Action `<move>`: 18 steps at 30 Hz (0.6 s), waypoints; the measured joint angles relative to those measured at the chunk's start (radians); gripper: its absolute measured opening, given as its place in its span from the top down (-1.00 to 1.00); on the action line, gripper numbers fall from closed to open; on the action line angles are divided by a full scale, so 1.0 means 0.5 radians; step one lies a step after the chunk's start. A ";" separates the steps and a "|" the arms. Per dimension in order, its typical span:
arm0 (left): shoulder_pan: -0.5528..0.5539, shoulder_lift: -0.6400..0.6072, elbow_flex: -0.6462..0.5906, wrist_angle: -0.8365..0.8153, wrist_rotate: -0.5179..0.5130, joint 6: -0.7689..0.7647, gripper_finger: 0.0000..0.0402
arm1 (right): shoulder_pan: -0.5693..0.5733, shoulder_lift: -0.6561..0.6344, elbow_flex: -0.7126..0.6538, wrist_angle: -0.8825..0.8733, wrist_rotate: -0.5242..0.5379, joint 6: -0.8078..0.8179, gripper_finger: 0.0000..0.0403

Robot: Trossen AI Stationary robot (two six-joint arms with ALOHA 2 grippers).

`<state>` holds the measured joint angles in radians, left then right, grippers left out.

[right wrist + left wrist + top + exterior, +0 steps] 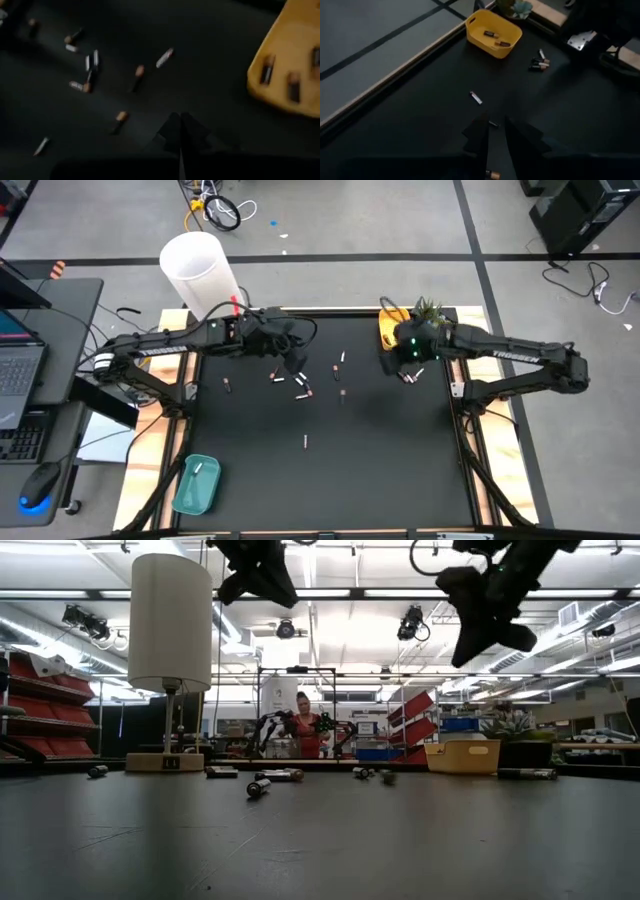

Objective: Sort batteries
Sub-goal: Put the black battery into the yellow bin

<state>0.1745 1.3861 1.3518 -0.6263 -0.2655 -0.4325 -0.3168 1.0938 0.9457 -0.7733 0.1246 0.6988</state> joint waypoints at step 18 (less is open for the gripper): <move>-0.001 0.016 0.001 0.057 -0.026 -0.248 0.61 | -1.156 0.316 0.191 -0.175 -0.811 -0.706 1.00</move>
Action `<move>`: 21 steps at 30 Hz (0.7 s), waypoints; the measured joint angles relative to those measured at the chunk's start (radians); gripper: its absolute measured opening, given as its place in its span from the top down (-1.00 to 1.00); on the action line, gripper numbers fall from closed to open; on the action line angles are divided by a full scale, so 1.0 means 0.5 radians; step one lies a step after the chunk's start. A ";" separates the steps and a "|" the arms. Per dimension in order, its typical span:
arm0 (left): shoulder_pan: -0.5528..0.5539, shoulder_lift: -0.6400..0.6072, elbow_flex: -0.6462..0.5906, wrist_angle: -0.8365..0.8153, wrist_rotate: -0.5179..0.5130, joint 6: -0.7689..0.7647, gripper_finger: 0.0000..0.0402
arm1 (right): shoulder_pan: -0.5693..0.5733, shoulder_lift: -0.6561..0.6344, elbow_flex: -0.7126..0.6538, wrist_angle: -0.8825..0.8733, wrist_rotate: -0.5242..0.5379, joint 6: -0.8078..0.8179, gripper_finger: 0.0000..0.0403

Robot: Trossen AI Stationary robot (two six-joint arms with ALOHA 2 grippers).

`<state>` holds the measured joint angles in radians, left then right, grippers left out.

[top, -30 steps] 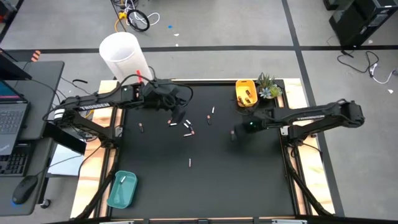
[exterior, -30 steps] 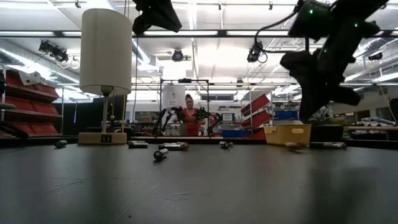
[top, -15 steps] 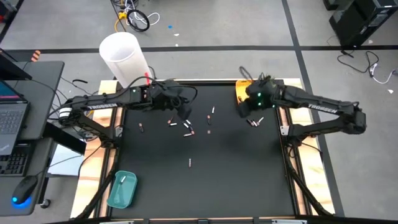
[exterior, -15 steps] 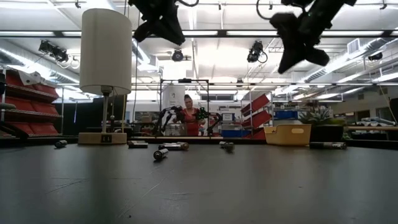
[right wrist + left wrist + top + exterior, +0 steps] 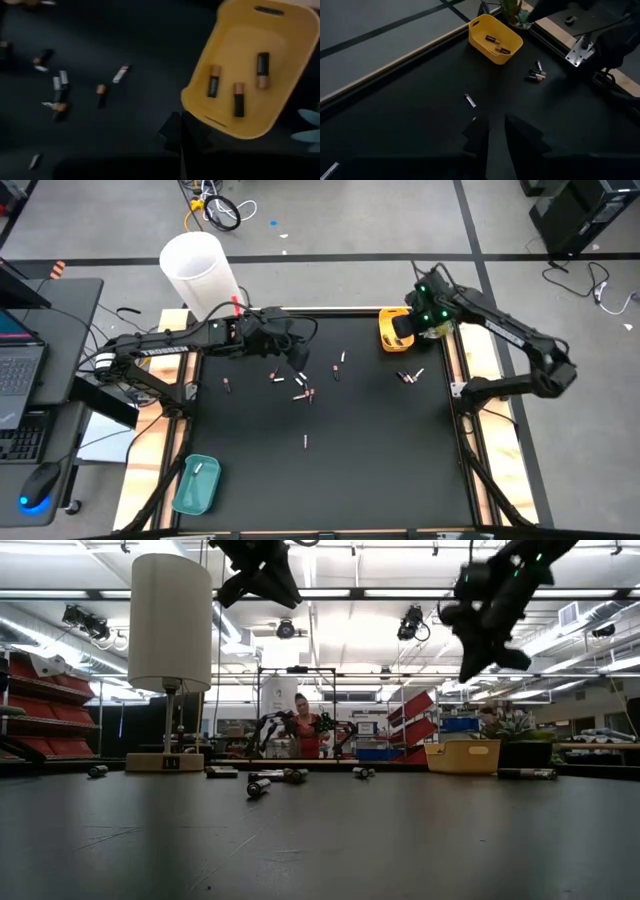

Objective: Sort batteries
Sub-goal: Put the black battery into the yellow bin

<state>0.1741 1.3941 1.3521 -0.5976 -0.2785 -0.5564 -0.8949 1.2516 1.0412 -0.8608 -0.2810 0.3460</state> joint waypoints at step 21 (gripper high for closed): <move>-0.001 -0.001 -0.001 -0.253 0.217 -0.126 0.61 | 0.215 -0.129 0.016 0.047 -0.285 -0.219 0.54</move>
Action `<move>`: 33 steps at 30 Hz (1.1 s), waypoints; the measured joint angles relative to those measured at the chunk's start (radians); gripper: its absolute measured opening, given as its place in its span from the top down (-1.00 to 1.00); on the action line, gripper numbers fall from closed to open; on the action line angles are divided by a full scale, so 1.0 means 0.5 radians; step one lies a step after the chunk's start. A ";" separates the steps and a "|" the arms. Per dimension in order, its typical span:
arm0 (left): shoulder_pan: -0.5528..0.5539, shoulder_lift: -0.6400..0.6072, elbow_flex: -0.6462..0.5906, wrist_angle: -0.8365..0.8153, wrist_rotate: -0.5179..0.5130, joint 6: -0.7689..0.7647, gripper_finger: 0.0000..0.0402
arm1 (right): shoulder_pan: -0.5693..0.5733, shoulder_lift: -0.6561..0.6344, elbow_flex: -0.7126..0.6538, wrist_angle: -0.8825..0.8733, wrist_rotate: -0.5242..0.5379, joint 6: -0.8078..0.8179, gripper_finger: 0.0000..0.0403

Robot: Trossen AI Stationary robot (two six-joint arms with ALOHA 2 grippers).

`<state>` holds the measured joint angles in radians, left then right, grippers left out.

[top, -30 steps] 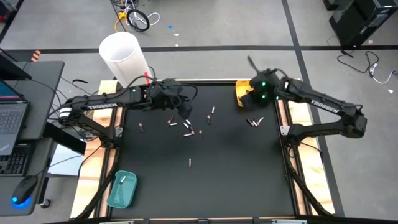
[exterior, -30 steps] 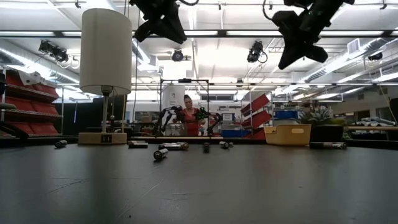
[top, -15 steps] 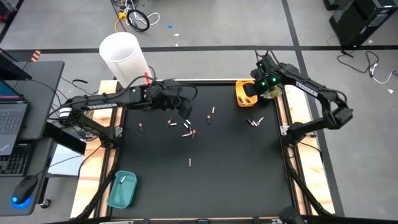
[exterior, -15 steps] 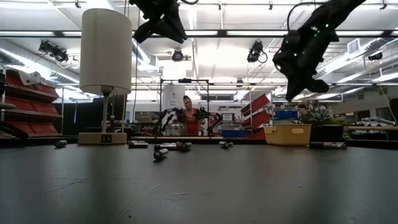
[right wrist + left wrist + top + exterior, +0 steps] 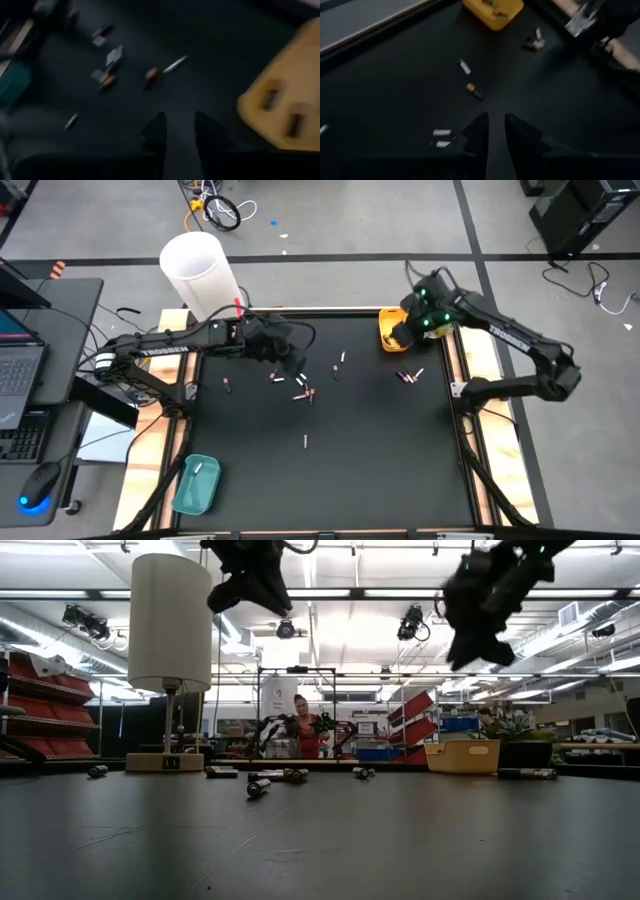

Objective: Sort batteries
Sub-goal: Put the black battery into the yellow bin

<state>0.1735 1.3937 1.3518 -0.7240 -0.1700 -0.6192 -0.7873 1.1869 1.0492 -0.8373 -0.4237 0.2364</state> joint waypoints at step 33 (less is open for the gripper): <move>-0.281 -0.124 0.000 -0.203 -0.173 0.091 0.61 | 1.014 1.052 0.172 0.790 0.729 0.808 0.20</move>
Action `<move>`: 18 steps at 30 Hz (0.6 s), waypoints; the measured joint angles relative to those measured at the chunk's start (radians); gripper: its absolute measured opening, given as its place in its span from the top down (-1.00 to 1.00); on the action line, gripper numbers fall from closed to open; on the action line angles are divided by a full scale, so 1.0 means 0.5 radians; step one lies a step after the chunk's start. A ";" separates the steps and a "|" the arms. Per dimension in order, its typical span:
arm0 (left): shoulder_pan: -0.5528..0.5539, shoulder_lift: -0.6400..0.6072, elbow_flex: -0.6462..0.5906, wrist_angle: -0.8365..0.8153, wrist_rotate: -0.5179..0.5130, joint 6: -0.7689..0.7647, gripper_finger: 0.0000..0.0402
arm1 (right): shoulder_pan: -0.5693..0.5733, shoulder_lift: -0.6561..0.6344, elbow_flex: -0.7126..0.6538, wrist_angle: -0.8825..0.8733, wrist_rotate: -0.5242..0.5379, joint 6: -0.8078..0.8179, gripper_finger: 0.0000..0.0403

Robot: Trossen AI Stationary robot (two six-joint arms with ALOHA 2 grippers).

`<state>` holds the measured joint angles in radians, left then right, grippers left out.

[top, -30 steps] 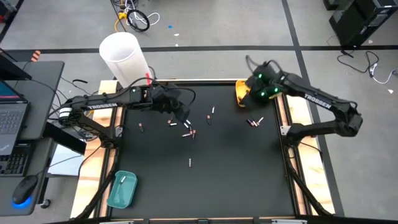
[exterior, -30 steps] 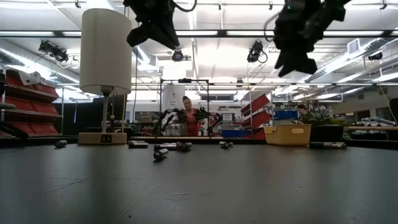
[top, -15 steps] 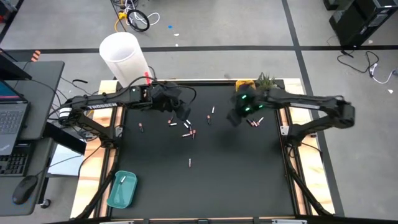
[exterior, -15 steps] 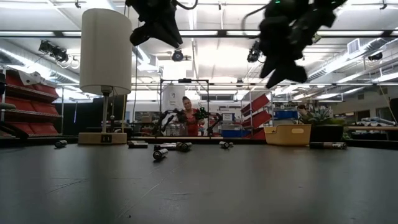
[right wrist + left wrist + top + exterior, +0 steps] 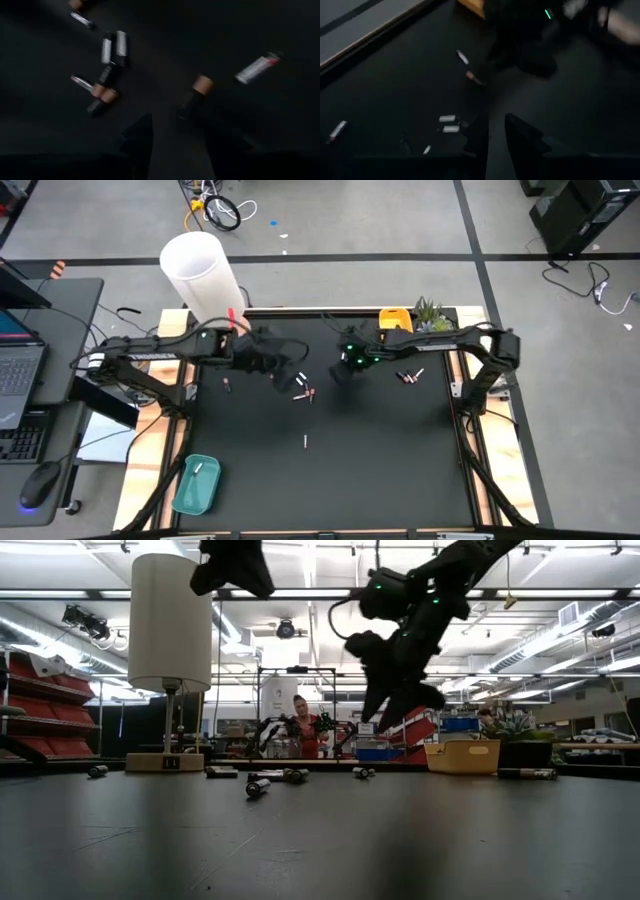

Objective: Sort batteries
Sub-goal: Put the black battery into the yellow bin

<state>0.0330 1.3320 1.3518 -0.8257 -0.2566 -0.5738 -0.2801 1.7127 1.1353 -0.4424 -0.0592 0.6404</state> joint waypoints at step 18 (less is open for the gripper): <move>-0.611 -0.122 0.000 -0.568 -0.306 0.074 0.61 | 0.140 0.325 0.175 -0.045 0.376 0.256 0.20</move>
<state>-0.2724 1.2708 1.3518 -1.1095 -0.4095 -0.5367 -0.2100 1.8752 1.2228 -0.4646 0.1286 0.7684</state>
